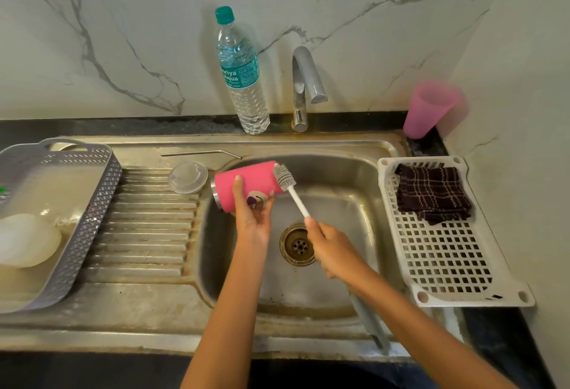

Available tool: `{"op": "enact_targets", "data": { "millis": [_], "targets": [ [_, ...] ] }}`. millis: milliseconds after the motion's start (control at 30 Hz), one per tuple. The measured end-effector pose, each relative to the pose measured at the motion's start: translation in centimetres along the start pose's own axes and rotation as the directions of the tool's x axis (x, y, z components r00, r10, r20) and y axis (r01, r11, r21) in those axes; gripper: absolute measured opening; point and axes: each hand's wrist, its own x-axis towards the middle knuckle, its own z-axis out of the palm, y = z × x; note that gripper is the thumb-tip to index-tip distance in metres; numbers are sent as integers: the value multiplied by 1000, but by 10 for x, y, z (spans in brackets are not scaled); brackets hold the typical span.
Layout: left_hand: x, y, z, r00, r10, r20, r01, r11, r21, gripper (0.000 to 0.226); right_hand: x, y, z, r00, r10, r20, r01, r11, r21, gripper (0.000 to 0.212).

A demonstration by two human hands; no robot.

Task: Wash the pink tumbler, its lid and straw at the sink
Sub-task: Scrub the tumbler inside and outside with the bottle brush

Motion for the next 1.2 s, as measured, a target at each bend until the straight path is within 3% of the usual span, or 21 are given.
{"op": "enact_targets", "data": {
  "millis": [100, 233, 400, 500, 600, 733, 867, 933, 1067, 1200],
  "targets": [
    [2, 0, -1, 999, -18, 43, 18, 1000, -2, 73, 0, -4, 3, 997, -44, -61, 43, 999, -23, 48],
    [-9, -6, -3, 997, -13, 80, 11, 1000, 29, 68, 26, -19, -1, 995, 52, -82, -36, 982, 187, 46],
    [3, 7, 8, 994, 68, 82, -63, 996, -59, 81, 2, -12, 3, 1000, 1, -14, -1, 1000, 9, 46],
    [-1, 1, 6, 993, 39, 115, -38, 999, -6, 68, 10, -16, -2, 999, 11, -32, -8, 996, 93, 45],
    [-10, -6, 11, 994, 28, 103, -32, 999, 39, 73, 25, -27, -8, 998, 46, -36, -36, 973, 229, 42],
    [12, 10, 20, 990, 93, 106, -94, 996, 6, 75, 4, -19, -1, 999, 36, 7, -36, 991, 132, 44],
    [-1, -1, 21, 988, 33, 148, -49, 993, 109, 55, 22, -29, -13, 998, 53, -41, -41, 966, 254, 42],
    [-6, -5, 21, 991, 20, 131, -35, 993, 114, 58, 28, -34, -14, 997, 57, -50, -40, 955, 294, 42],
    [12, 12, 25, 990, 75, 117, -76, 997, -1, 76, -2, -25, -1, 999, 31, 21, -35, 983, 179, 44],
    [0, 1, 20, 989, 17, 146, -29, 996, 80, 62, 16, -35, -10, 999, 22, -41, -12, 972, 236, 44]
  ]
}}
